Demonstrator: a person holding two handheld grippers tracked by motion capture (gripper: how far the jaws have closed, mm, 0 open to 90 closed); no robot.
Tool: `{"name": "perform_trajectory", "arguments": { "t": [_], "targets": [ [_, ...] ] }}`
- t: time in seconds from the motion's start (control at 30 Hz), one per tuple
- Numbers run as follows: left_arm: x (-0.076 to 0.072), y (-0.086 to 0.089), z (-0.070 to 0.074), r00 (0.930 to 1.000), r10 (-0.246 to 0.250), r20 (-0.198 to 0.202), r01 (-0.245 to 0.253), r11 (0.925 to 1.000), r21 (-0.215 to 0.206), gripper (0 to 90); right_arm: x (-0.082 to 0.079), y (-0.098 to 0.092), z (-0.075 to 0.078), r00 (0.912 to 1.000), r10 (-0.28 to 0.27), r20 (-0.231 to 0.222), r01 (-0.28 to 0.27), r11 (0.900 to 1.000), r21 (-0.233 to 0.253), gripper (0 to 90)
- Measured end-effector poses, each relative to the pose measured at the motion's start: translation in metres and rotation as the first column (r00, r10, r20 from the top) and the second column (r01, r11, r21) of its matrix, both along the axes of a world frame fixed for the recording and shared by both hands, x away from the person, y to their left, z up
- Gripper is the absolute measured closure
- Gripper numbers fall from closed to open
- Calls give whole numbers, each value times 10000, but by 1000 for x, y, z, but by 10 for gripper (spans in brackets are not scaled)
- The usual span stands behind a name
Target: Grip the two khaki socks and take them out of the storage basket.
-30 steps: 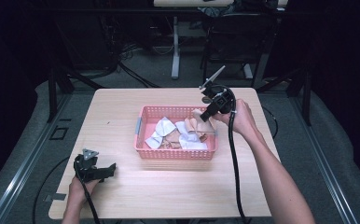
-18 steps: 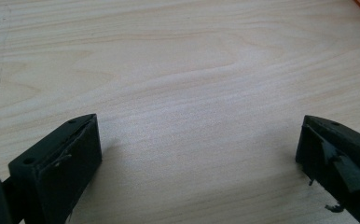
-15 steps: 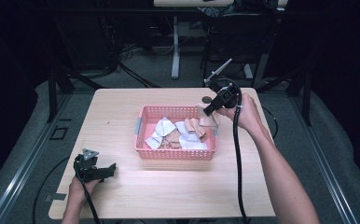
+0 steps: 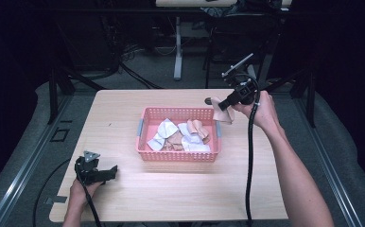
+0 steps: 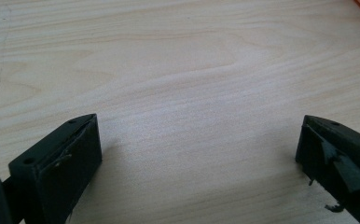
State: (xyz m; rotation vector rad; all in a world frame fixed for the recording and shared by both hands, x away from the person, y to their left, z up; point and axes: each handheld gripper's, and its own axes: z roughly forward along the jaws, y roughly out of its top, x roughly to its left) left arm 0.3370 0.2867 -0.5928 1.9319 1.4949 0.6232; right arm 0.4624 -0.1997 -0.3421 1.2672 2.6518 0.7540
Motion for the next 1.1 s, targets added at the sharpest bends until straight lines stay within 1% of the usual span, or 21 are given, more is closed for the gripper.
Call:
{"name": "perform_trajectory", "arguments": {
  "t": [0.03, 0.1, 0.13, 0.17, 0.23, 0.27, 0.33, 0.4, 0.43, 0.47, 0.63, 0.67, 0.7, 0.73, 0.77, 0.8, 0.93, 1.03, 1.07, 1.1],
  "targets": [
    [0, 0, 0, 10000, -5, -9, 5, 10000, -1, 1, 0, -6, -1, 9999, -120, 11, 120, 9999, -31, 841],
    [0, 0, 0, 10000, -7, -11, 7, 10000, 0, 1, 0, -8, -2, 9998, -222, 1, 222, 9997, 57, 841],
    [0, 0, 0, 10000, -10, -10, 10, 10000, 2, 1, 2, -16, -3, 9996, -273, -42, 273, 9996, -105, 841],
    [0, 0, 0, 10000, -10, -10, 10, 10000, 2, 1, 2, -16, -3, 9996, -273, -42, 273, 9996, -105, 841],
    [0, 0, 0, 10000, 0, -8, 0, 10000, -4, 1, 3, -22, -6, 9989, -460, -27, 460, 9989, -40, 842],
    [0, 0, 0, 10000, 8, 2, -8, 10000, -5, 1, 3, -28, -8, 9980, -632, -9, 632, 9980, -4, 842],
    [0, 0, 0, 10000, 11, 3, -11, 10000, -8, 1, 4, -33, -11, 9973, -741, 0, 741, 9972, 67, 842],
    [0, 0, 0, 10000, 15, 2, -15, 10000, -7, 1, 4, -37, -15, 9964, -851, -2, 851, 9964, 55, 842],
    [0, 0, 0, 10000, 12, -1, -12, 10000, -7, 1, 5, -40, -16, 9961, -886, -51, 886, 9960, -81, 842],
    [0, 0, 0, 10000, 15, 3, -15, 10000, -7, 1, 5, -41, -18, 9953, -964, -52, 964, 9953, -18, 843],
    [0, 0, 0, 10000, 14, -4, -14, 10000, -6, 1, 7, -49, -24, 9929, -1191, -60, 1191, 9929, -55, 844],
    [0, 0, 0, 10000, 16, -3, -16, 10000, -6, 1, 7, -54, -27, 9903, -1384, -97, 1383, 9903, -102, 844],
    [0, 0, 0, 10000, 19, 0, -19, 10000, -9, 1, 8, -55, -29, 9889, -1482, -71, 1482, 9890, 24, 844],
    [0, 0, 0, 10000, 18, 0, -18, 10000, -9, 1, 8, -59, -32, 9882, -1529, -135, 1529, 9882, 29, 845],
    [0, 0, 0, 10000, 18, 0, -18, 10000, -9, 1, 8, -59, -32, 9882, -1529, -135, 1529, 9882, 29, 845],
    [0, 0, 0, 10000, 27, 2, -27, 10000, -11, 1, 9, -63, -38, 9853, -1692, -243, 1693, 9856, 16, 845],
    [0, 0, 0, 10000, 33, -4, -33, 10000, -10, 1, 11, -68, -47, 9836, -1771, -349, 1765, 9841, -176, 844],
    [0, 0, 0, 10000, 38, -6, -38, 10000, -9, 2, 14, -74, -57, 9783, -2023, -457, 2013, 9792, -265, 844],
    [0, 0, 0, 10000, 38, -6, -38, 10000, -9, 1, 14, -74, -57, 9783, -2023, -457, 2013, 9792, -265, 844],
    [0, 0, 0, 10000, 51, -18, -51, 10000, -13, 2, 14, -77, -61, 9773, -2052, -529, 2042, 9786, -241, 844]
  ]
}}
